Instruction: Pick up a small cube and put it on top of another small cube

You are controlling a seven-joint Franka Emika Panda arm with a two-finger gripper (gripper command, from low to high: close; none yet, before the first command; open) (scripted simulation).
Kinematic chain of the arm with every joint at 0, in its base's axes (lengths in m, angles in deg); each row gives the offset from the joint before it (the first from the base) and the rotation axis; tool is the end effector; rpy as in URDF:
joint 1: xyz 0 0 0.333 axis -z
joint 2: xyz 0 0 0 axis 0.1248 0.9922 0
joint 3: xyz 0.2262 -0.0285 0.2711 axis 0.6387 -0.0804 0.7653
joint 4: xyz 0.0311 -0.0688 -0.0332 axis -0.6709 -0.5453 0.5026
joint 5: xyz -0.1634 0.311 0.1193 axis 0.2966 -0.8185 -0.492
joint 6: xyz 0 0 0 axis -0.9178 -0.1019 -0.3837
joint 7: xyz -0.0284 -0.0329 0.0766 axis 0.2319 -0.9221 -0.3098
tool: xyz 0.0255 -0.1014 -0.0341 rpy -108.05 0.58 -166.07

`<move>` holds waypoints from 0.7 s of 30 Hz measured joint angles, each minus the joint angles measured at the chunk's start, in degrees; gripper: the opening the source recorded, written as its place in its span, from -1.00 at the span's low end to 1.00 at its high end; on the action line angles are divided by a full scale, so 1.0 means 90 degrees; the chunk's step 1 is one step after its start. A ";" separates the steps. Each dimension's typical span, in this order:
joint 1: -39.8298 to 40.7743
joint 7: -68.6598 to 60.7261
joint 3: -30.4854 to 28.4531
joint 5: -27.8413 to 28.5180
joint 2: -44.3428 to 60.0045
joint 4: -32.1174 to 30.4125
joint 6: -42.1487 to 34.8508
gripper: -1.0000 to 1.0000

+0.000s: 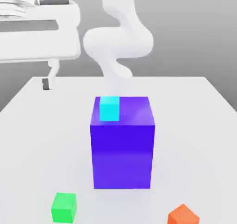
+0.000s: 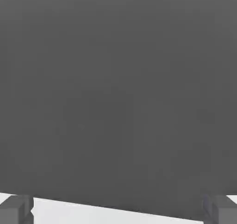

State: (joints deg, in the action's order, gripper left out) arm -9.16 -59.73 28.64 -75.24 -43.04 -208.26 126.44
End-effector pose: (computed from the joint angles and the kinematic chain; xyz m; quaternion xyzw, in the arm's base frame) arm 0.4959 -0.1891 0.4859 -0.9336 0.3130 -0.1530 0.0835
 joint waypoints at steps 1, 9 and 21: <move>0.0097 -0.0238 -0.0044 -0.0117 0.0240 0.0037 0.0033 0.00; 0.0854 -0.1914 -0.0097 -0.0727 0.2083 0.0318 0.0344 0.00; 0.1973 -0.3336 0.0362 -0.1167 0.4396 0.0764 0.1355 -1.00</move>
State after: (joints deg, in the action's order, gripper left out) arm 8.60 -89.75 31.90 -85.74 -3.47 -201.39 138.64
